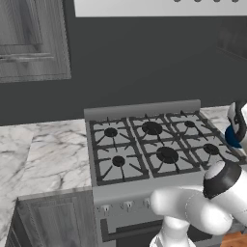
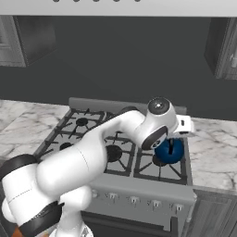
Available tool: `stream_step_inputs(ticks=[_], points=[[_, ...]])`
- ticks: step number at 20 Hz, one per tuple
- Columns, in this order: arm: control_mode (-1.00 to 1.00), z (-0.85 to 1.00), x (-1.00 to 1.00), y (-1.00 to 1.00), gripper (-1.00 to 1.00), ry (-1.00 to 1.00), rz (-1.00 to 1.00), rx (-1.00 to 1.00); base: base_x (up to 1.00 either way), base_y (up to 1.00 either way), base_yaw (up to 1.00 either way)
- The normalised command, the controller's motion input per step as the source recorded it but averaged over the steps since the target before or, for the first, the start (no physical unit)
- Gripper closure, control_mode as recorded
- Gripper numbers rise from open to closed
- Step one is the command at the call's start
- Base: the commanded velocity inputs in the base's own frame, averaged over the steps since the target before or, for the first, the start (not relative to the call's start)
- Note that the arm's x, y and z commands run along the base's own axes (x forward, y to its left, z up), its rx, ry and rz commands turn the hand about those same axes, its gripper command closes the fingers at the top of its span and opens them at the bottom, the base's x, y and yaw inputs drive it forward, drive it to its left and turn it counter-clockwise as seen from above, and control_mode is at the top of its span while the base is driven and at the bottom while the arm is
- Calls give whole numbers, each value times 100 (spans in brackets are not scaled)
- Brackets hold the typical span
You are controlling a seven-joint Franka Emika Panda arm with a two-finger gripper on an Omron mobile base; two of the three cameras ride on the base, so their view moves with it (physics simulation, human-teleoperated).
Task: The kettle is done boiling. Turn off the stove, then wait for 300 timesteps before moving the kettle to the dining table.
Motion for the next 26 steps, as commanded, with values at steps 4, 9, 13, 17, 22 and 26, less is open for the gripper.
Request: stream_step_inputs(ticks=[4,9,13,17,22,26], points=[[-100,0,0,5,100,0,0,0,0,0,0],[-100,0,-1,0,100,0,0,0,0,0,0],[100,0,0,0,100,0,0,0,-29,-1,-7],[100,0,0,0,100,0,0,0,-18,0,-21],[100,0,0,0,100,0,0,0,-21,0,-26],[100,0,0,0,100,0,0,0,-33,0,-28]])
